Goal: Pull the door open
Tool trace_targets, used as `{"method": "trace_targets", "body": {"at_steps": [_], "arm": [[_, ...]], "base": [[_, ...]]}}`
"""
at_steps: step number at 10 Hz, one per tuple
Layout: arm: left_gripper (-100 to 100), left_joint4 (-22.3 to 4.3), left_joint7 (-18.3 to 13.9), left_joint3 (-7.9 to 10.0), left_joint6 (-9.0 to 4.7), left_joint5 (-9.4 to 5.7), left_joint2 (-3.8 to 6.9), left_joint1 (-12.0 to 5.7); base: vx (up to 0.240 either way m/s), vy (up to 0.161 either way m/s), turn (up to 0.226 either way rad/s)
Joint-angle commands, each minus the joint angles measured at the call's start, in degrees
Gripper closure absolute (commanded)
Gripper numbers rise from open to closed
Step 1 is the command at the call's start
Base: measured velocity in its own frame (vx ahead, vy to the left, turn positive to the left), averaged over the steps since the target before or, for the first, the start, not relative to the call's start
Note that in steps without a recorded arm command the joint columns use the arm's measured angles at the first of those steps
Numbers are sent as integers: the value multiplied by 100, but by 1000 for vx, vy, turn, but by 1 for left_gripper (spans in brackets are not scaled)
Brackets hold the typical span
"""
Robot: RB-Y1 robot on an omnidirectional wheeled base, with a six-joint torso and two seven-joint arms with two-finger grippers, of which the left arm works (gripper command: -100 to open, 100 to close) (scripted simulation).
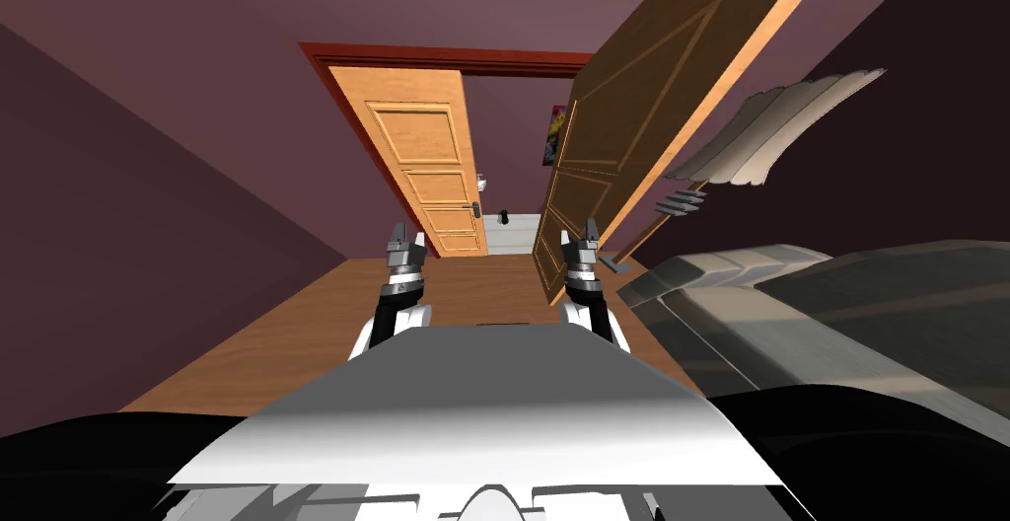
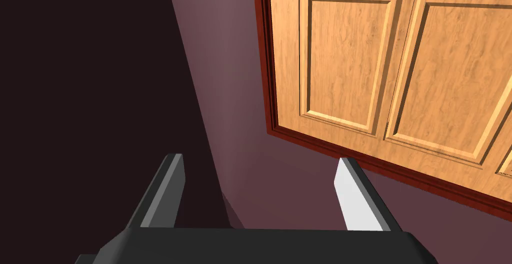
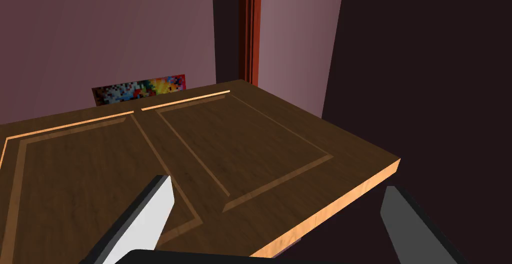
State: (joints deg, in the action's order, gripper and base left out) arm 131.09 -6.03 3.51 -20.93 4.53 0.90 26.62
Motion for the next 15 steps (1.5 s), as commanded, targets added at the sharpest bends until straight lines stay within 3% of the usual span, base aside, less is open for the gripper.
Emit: {"method": "trace_targets", "body": {"at_steps": [1,6,15], "arm": [[-100,-100,28,21,7,-58,49,-11],[-100,-474,133,99,32,-275,190,-52],[-100,-1461,409,306,98,-848,425,-159]], "base": [[110,23,-44],[181,28,-76],[177,48,-102]]}}
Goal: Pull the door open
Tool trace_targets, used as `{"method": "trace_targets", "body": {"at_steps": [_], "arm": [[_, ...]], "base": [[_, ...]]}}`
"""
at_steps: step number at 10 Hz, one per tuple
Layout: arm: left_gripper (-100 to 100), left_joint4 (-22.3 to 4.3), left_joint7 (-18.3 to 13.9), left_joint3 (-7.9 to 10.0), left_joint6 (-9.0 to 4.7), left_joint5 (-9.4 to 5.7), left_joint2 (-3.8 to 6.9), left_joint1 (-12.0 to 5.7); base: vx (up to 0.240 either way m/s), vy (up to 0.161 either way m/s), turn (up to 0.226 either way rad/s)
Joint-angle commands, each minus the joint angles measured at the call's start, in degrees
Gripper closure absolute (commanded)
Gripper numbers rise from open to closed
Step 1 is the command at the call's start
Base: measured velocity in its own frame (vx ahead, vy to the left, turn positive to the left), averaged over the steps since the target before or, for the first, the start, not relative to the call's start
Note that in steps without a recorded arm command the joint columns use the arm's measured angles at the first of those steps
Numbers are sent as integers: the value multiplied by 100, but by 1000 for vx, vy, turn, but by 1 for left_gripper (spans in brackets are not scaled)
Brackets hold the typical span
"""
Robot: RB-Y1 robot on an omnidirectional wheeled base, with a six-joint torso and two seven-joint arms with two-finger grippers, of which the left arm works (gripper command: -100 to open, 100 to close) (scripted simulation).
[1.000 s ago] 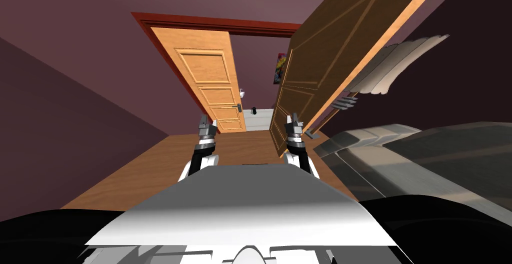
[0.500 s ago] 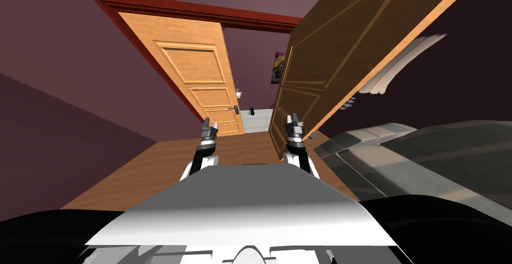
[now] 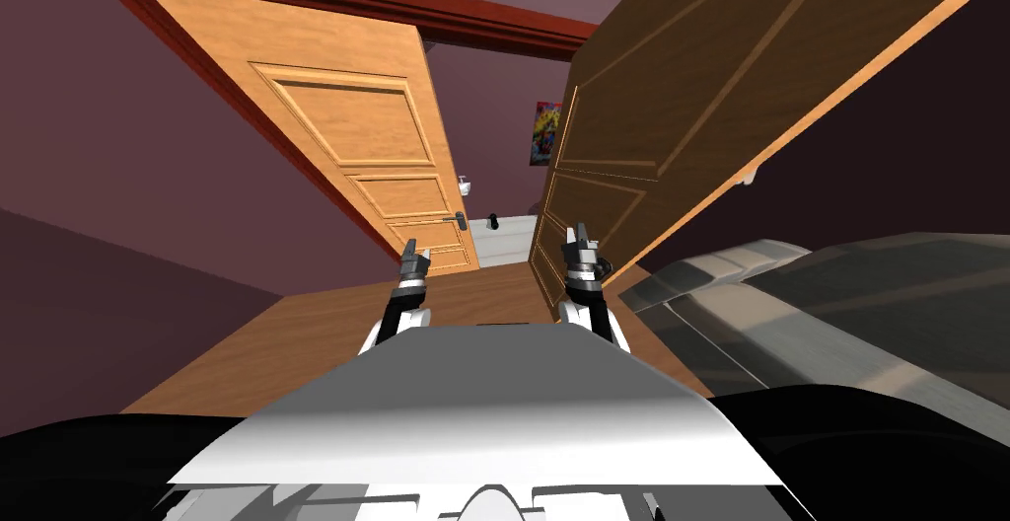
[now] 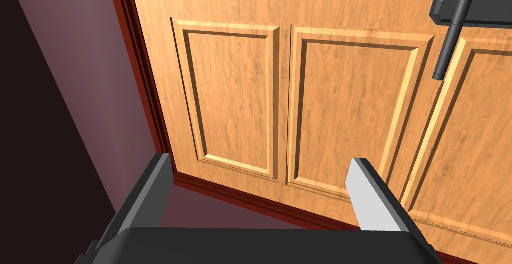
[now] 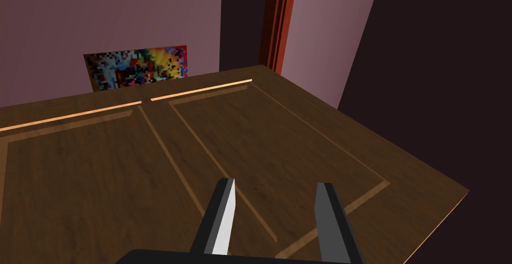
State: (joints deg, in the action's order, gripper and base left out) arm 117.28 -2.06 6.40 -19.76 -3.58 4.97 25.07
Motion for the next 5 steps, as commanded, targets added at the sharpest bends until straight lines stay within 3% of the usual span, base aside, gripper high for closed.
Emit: {"method": "trace_targets", "body": {"at_steps": [1,5], "arm": [[-100,-222,52,47,-8,-120,42,-20],[-100,-658,175,139,21,-373,108,-67]], "base": [[170,54,-106],[150,62,-98]]}}
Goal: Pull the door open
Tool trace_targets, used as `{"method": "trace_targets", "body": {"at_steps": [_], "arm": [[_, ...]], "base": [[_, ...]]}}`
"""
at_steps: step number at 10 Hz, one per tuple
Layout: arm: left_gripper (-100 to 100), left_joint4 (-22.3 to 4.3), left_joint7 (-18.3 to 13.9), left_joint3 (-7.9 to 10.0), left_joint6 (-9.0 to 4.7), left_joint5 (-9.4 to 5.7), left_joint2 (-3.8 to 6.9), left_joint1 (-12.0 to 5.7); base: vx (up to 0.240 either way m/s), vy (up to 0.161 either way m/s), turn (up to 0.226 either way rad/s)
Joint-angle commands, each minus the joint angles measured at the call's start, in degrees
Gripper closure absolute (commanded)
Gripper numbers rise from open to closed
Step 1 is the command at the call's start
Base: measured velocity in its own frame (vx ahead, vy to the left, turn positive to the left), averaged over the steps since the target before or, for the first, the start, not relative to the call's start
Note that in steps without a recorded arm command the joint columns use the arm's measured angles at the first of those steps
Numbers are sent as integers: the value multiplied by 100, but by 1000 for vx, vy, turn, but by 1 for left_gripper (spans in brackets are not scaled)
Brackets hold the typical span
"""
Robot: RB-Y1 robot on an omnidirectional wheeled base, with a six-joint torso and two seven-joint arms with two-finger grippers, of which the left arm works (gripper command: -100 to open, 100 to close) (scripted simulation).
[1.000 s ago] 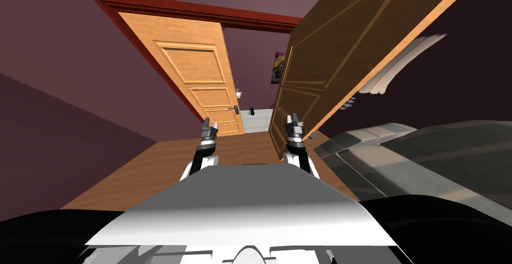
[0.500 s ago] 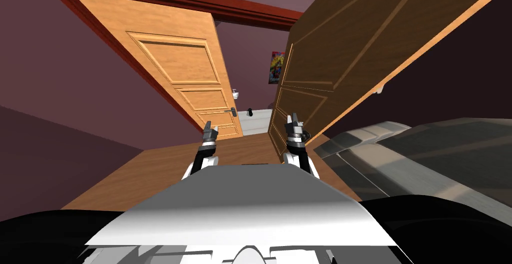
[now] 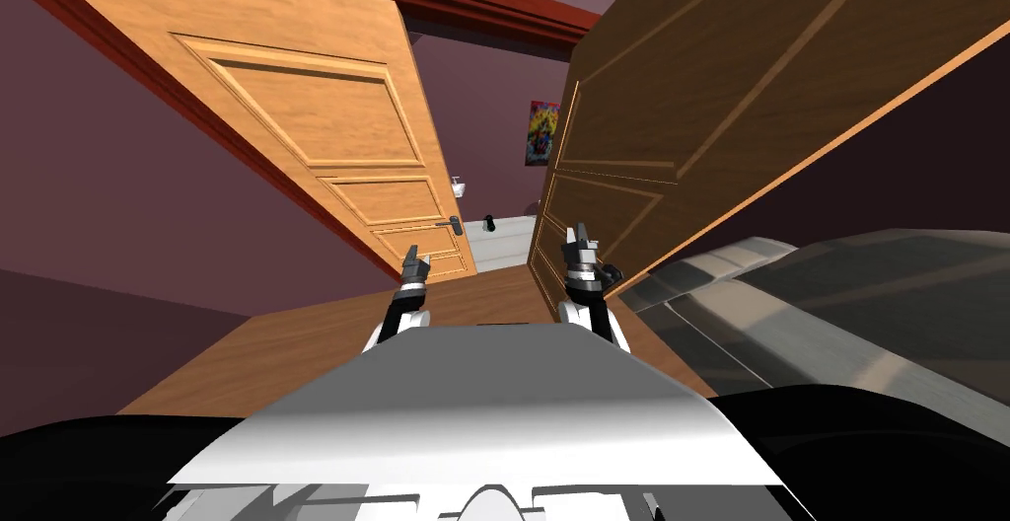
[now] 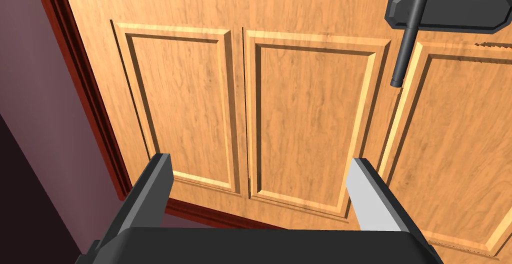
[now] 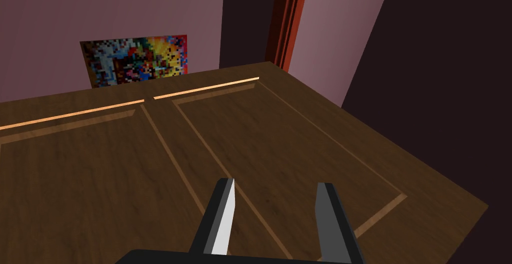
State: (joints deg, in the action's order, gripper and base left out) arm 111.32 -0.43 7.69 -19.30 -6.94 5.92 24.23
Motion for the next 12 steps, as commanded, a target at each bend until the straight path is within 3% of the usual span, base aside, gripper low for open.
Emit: {"method": "trace_targets", "body": {"at_steps": [1,8,12], "arm": [[-100,-209,53,40,-16,-122,31,1],[-100,-1178,325,243,50,-684,130,-104],[-100,-1576,436,326,76,-915,160,-148]], "base": [[139,51,-115],[181,89,-125],[162,78,-90]]}}
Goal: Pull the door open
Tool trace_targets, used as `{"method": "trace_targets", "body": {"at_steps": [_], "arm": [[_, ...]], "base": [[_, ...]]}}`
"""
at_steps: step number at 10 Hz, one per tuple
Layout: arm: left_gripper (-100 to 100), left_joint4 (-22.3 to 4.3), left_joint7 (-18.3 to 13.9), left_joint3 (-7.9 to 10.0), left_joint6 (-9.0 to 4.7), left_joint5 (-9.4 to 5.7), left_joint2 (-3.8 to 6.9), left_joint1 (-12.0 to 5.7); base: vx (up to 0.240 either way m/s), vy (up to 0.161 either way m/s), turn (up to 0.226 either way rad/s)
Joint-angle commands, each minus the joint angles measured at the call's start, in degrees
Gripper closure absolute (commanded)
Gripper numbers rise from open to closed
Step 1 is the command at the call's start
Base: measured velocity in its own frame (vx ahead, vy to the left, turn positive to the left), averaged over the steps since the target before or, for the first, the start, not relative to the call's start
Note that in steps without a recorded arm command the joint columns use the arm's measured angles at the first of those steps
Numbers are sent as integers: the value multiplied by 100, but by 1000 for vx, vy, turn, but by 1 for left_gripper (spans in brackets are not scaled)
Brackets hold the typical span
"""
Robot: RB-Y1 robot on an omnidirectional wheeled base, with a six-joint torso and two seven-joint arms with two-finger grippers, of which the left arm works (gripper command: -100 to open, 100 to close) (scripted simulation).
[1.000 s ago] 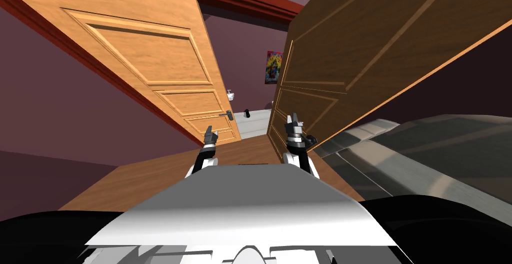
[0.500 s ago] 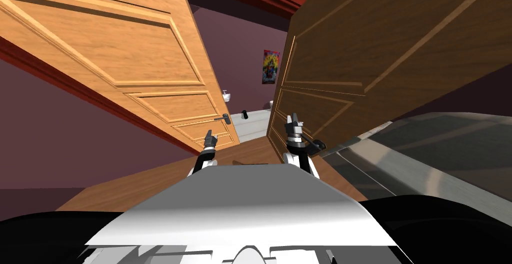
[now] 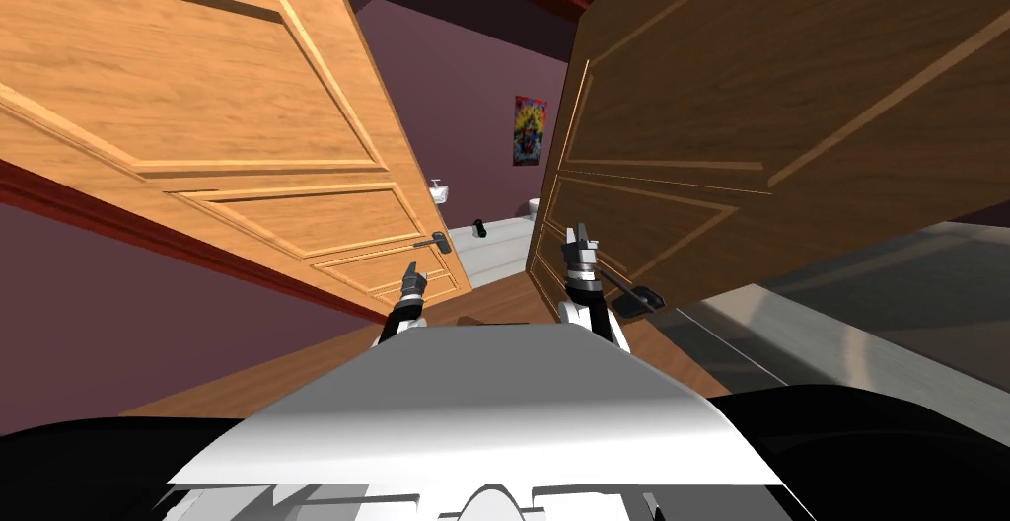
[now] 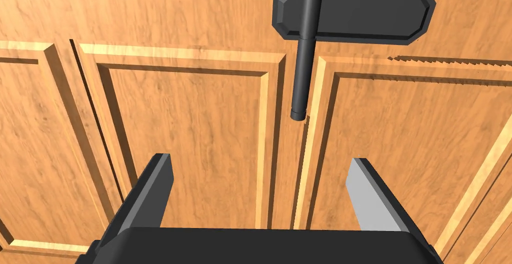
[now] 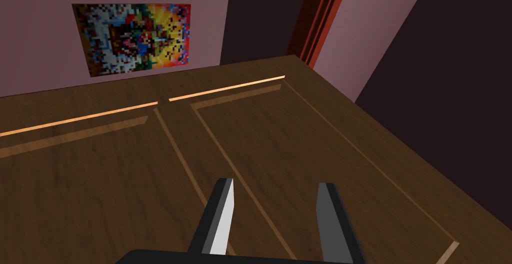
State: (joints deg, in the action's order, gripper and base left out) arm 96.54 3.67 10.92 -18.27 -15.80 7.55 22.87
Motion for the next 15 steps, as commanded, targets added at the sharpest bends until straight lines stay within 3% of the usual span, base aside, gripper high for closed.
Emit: {"method": "trace_targets", "body": {"at_steps": [1,6,7,8,9,11,12,13,14,15], "arm": [[-100,-201,55,25,-20,-90,4,-23],[-100,-595,165,108,7,-319,25,-66],[-100,-571,156,100,-1,-289,17,-84],[-100,-752,50,204,-42,-358,175,-126],[-100,-812,10,241,-58,-381,232,-139],[-100,-1094,-177,410,-131,-490,496,-198],[-100,-1165,-225,454,-149,-517,563,-213],[-100,-1361,-354,571,-200,-592,746,-254],[-100,-1456,-418,629,-225,-629,835,-274],[-100,-1377,-361,588,-203,-602,770,-264]], "base": [[130,84,-109],[182,98,-71],[82,42,-16],[112,13,-135],[168,25,-113],[178,17,-131],[185,13,-90],[206,5,-162],[201,40,-129],[83,27,-21]]}}
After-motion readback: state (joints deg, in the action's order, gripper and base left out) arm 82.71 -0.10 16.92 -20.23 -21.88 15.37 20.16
